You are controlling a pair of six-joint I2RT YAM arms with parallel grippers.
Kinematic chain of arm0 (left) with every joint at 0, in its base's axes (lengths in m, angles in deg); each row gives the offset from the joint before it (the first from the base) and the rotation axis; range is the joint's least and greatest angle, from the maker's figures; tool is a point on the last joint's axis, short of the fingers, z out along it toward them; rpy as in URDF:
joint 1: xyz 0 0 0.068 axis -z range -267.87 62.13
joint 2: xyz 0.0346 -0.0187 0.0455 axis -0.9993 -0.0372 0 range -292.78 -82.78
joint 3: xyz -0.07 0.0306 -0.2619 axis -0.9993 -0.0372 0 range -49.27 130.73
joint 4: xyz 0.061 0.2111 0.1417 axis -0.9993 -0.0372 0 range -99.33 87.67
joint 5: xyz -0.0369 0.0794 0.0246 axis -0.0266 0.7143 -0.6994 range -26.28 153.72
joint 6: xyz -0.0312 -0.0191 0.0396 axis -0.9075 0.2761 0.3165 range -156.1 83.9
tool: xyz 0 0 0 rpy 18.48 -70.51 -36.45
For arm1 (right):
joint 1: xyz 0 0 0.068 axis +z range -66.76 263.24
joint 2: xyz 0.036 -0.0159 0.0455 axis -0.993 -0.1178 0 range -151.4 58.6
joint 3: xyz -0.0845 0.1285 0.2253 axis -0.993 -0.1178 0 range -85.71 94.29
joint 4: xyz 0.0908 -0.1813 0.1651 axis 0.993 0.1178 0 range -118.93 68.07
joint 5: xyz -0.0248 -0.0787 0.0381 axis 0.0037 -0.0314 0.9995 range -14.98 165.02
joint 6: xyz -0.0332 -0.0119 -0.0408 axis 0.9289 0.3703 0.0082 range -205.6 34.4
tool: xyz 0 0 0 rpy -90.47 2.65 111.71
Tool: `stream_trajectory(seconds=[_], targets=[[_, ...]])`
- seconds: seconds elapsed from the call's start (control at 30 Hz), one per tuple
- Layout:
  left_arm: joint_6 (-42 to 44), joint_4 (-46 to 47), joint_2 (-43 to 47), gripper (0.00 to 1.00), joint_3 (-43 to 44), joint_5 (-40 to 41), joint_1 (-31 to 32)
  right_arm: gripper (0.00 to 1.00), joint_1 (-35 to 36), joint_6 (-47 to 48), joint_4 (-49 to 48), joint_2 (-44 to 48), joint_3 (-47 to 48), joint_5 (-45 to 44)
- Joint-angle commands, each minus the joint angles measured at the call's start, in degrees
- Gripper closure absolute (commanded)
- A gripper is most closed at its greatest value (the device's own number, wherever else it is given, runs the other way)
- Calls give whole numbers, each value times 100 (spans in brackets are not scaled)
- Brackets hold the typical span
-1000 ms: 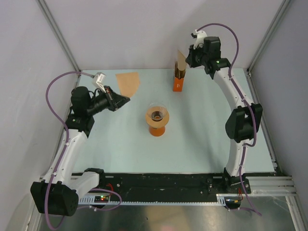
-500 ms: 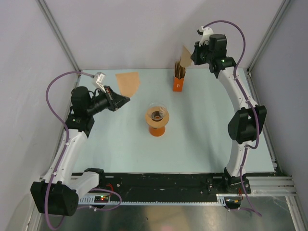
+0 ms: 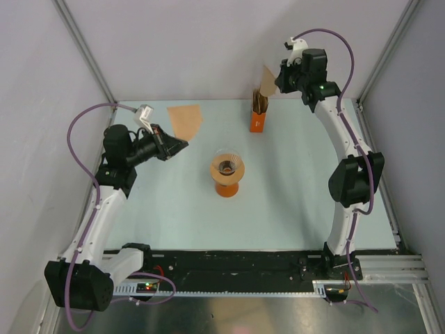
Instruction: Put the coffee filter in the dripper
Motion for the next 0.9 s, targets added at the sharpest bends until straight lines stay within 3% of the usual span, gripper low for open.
stream_trajectory(seconds=[0.0,0.43,0.87], targets=[[8,240,38,100,130,-70,-53,100,23,-36,-108,351,210,98],[-20,251,98,100,99,-98,-48,100,93,-79,-105,409,215,7],[-35,249,77,100,132,-141,-59,100,156,-133,-88,-97,507,31]])
